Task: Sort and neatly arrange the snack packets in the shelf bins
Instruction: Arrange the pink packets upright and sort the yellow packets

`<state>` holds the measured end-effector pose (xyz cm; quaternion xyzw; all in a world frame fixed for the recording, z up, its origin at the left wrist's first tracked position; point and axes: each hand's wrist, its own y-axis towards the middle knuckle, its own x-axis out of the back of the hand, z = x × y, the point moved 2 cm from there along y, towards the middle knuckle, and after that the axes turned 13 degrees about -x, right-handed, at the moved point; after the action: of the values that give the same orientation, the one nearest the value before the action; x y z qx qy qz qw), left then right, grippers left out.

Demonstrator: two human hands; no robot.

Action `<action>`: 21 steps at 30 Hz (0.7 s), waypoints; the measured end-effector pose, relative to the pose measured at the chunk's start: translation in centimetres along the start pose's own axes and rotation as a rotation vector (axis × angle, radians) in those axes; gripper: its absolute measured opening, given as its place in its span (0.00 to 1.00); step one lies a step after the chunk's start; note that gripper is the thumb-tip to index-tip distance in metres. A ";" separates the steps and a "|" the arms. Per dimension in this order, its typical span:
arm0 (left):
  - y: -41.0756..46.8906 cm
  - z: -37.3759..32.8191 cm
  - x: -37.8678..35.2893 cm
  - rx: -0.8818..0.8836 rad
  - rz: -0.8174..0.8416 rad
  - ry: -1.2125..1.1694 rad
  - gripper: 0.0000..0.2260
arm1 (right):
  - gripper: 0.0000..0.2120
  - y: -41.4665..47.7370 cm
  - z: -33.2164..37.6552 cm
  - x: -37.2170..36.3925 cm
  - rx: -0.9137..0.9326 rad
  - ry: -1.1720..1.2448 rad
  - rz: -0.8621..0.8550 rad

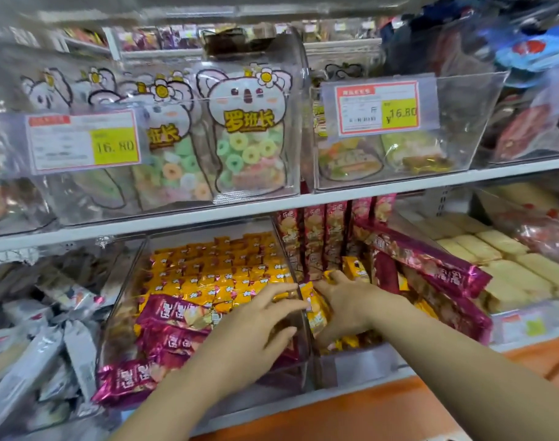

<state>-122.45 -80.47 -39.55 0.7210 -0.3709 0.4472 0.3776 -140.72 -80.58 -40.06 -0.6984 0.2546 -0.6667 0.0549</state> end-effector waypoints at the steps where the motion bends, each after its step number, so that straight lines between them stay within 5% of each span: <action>1: -0.1 0.1 0.0 -0.004 -0.003 -0.005 0.18 | 0.51 0.2 0.1 -0.1 -0.012 0.006 0.002; 9: -1.2 0.6 1.0 0.007 -0.041 -0.055 0.15 | 0.47 0.1 -0.4 -0.6 -0.055 0.302 -0.237; 14: -2.4 0.8 2.8 0.006 -0.139 -0.048 0.13 | 0.44 -2.5 -2.0 2.4 0.019 0.562 -0.592; 21: -5.2 2.5 5.3 0.021 -0.337 0.247 0.11 | 0.41 -3.6 6.3 4.2 0.351 0.351 -0.737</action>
<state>-115.29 -81.40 -36.56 0.7165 -0.1914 0.4665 0.4821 -133.69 -80.91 -35.39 -0.5988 -0.1231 -0.7833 -0.1126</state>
